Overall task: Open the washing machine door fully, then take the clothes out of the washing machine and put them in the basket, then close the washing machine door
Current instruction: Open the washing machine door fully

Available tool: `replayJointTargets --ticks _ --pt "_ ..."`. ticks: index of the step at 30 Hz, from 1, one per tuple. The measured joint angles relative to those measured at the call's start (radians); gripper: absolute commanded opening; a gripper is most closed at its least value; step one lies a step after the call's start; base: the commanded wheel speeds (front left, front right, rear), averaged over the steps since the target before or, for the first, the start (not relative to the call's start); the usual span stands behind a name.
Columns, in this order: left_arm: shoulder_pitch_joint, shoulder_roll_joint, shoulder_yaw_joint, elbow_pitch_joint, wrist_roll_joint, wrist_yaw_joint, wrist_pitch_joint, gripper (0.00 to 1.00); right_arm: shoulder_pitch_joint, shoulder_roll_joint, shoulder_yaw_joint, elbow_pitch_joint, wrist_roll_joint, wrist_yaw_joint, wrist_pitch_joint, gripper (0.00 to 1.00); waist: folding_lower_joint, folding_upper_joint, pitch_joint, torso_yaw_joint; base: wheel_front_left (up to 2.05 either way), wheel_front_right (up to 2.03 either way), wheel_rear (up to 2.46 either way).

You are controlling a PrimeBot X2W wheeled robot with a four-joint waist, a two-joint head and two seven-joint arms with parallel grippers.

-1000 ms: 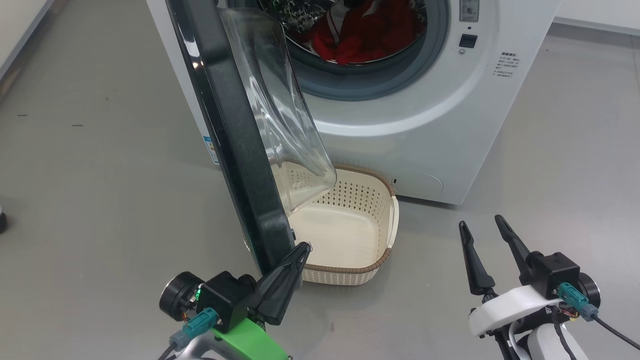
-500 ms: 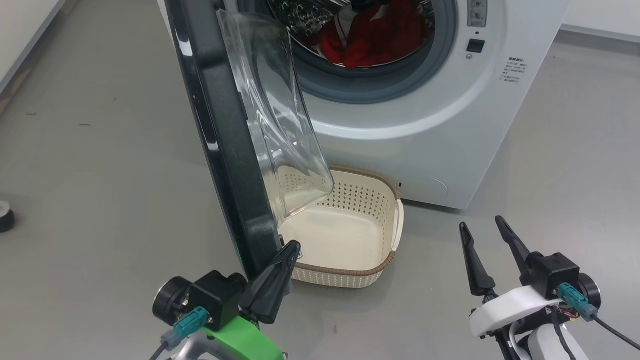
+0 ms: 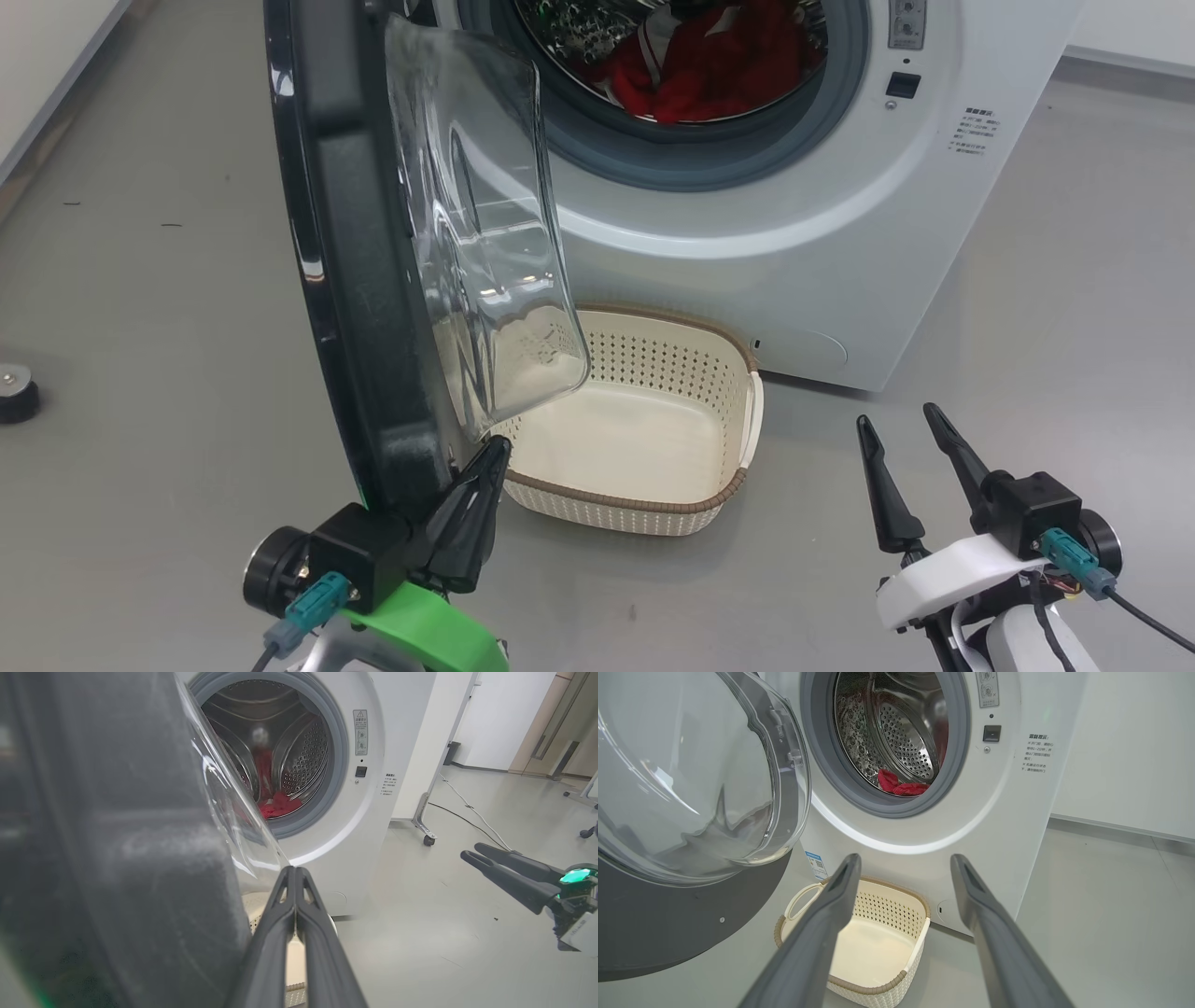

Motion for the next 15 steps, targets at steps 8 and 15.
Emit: replayJointTargets --ticks 8,15 --pt "0.012 0.004 0.029 -0.004 0.016 0.028 -0.013 0.00 0.000 0.000 -0.003 0.000 -0.001 0.000 0.000 1.00 0.0000 0.0000 0.002 0.014 0.00 0.00 0.00" --pt "0.025 0.006 0.063 -0.005 0.016 0.048 -0.020 0.00 0.000 0.001 -0.005 0.000 -0.001 0.000 0.000 1.00 0.0000 0.0000 -0.001 0.028 0.00 0.00 0.00"
